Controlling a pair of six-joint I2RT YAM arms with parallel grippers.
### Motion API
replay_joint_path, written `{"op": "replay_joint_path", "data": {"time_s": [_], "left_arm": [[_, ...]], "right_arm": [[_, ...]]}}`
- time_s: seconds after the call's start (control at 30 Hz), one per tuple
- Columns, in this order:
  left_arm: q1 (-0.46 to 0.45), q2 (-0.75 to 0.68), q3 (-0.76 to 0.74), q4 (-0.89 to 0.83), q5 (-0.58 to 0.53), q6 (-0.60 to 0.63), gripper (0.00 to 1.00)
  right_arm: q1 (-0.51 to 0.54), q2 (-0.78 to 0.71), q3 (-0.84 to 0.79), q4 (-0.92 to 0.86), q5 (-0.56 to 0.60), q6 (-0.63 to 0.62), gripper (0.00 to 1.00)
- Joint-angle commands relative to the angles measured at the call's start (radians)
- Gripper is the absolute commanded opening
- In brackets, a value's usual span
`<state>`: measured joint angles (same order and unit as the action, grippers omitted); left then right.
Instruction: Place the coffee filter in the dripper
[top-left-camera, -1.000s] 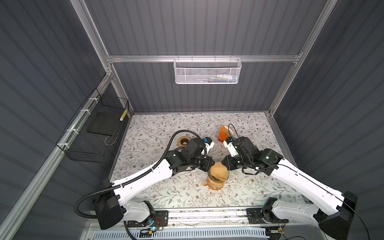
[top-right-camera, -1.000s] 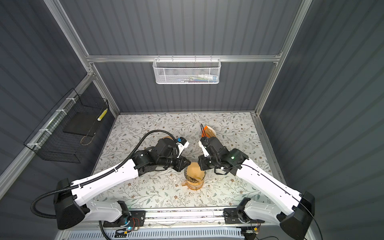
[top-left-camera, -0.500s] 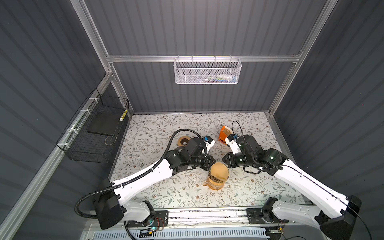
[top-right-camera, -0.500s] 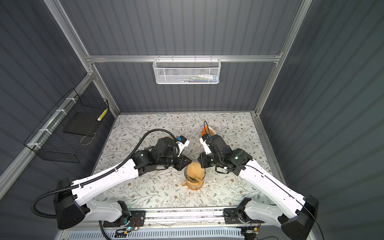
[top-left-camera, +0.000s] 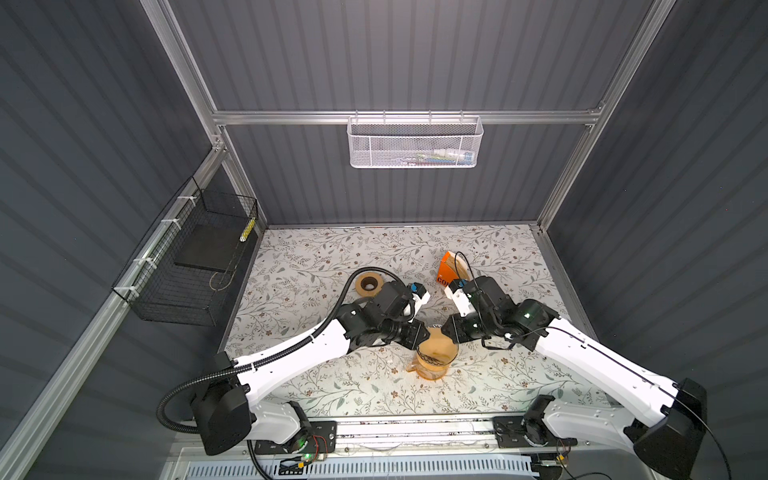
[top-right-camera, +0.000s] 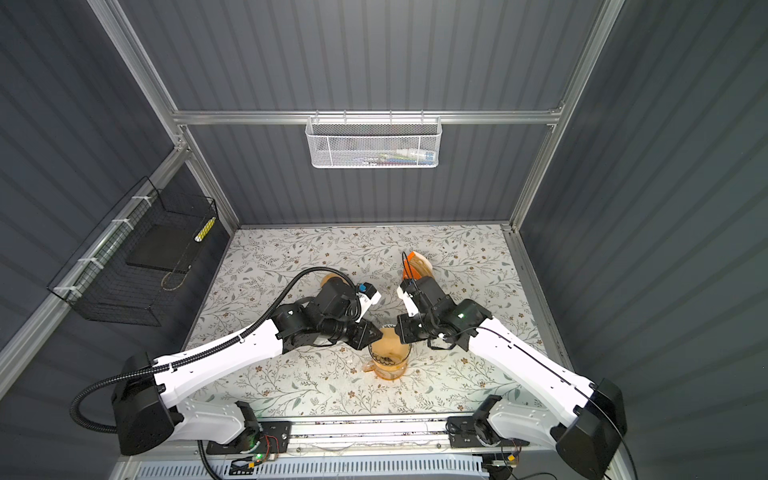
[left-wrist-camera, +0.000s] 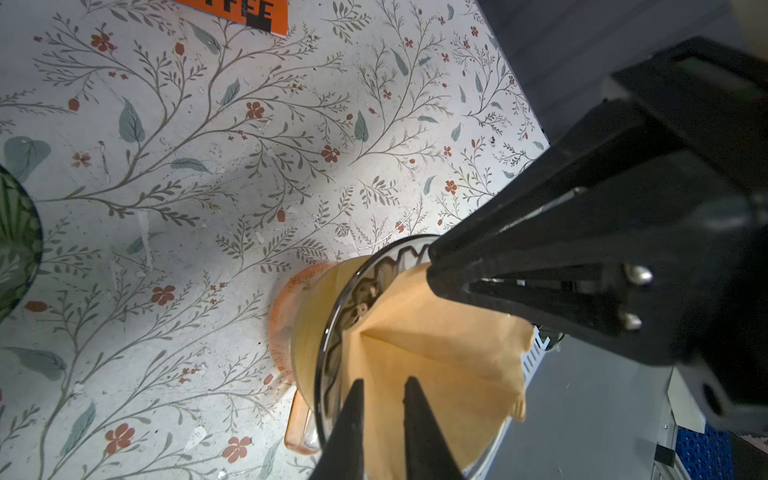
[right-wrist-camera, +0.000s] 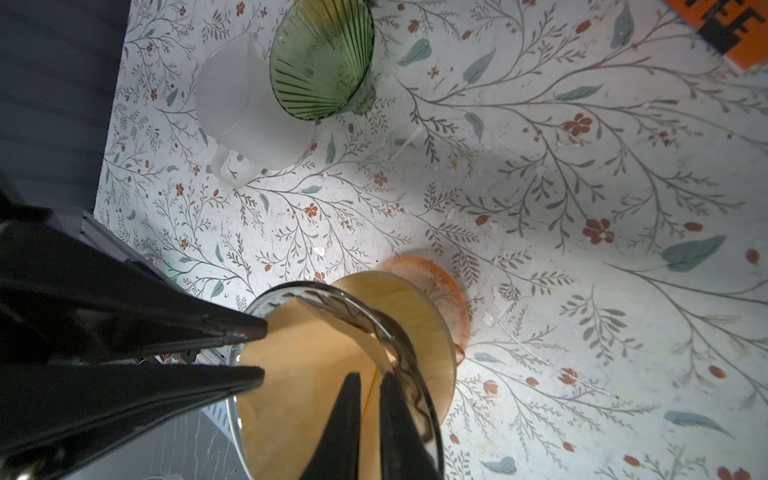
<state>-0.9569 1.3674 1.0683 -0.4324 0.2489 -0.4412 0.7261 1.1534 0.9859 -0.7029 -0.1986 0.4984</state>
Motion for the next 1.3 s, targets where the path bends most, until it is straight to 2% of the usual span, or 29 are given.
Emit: {"op": "replay_joint_path", "data": {"time_s": [0.0, 0.5, 1.27], "left_arm": [[-0.005, 0.005, -0.011, -0.010, 0.028, -0.011, 0.20], [-0.005, 0.012, -0.031, 0.011, 0.028, -0.019, 0.19], [-0.006, -0.033, 0.032, 0.001, 0.028, -0.002, 0.20]], "right_arm": [[-0.002, -0.001, -0.015, 0.010, -0.008, 0.012, 0.14], [-0.002, 0.016, -0.035, 0.012, 0.004, 0.014, 0.14], [0.002, -0.061, 0.042, -0.035, -0.007, 0.019, 0.14]]}}
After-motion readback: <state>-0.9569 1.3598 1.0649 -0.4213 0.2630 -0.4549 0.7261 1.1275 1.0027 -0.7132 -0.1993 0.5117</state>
